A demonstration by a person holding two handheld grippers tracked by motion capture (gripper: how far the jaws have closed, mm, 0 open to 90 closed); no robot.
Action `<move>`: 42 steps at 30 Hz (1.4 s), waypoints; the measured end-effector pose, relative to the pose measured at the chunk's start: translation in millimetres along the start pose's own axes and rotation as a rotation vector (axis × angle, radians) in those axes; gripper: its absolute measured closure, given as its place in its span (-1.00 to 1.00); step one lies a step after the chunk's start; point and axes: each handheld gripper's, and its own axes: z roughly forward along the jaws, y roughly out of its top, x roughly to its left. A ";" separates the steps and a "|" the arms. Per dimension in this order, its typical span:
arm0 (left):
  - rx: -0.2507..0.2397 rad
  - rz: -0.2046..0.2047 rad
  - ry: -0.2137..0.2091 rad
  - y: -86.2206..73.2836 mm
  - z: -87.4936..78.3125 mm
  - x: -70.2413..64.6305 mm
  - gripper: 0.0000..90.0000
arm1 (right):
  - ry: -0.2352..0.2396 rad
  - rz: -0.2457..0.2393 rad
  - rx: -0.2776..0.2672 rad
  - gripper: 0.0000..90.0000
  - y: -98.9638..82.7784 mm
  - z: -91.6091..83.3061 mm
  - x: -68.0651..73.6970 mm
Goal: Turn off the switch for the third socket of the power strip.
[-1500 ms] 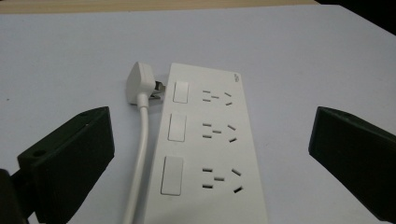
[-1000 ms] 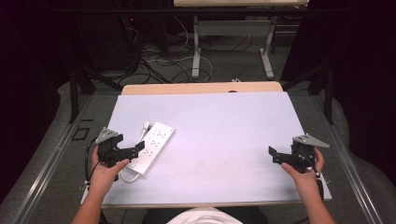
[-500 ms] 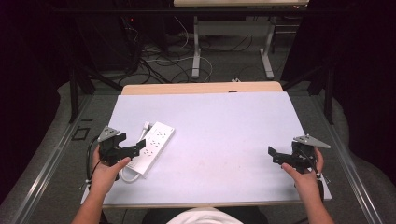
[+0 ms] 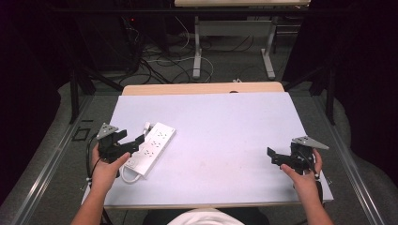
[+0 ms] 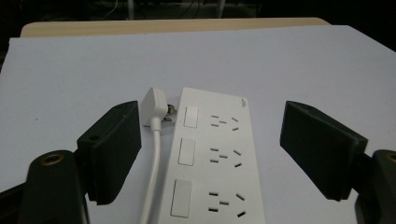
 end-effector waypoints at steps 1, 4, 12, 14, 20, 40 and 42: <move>0.000 0.000 0.000 0.0 0.0 0.0 -0.51 | 0.005 -0.002 0.000 -1.00 -0.1 0.4 -0.1; 0.001 -0.003 0.002 5.6 0.0 1.9 -0.48 | -0.003 0.008 -0.005 -1.00 -0.1 1.2 1.8; -0.009 0.008 0.005 17.9 0.5 1.9 -0.40 | 0.001 0.007 -0.008 -0.98 0.5 0.2 -0.5; -0.005 0.016 0.005 22.5 2.0 2.3 -0.39 | 0.004 0.011 -0.004 -0.98 0.6 -0.1 -0.6; 0.007 0.011 -0.004 28.7 3.2 3.3 -0.33 | 0.001 0.030 -0.011 -0.98 0.0 0.8 0.7; 0.044 -0.057 -0.013 56.3 3.0 9.8 -0.26 | 0.015 0.031 0.006 -0.98 -1.0 2.0 1.1; 0.028 -0.081 -0.010 58.2 5.1 8.5 -0.26 | 0.007 0.034 -0.005 -0.98 -1.4 2.8 1.2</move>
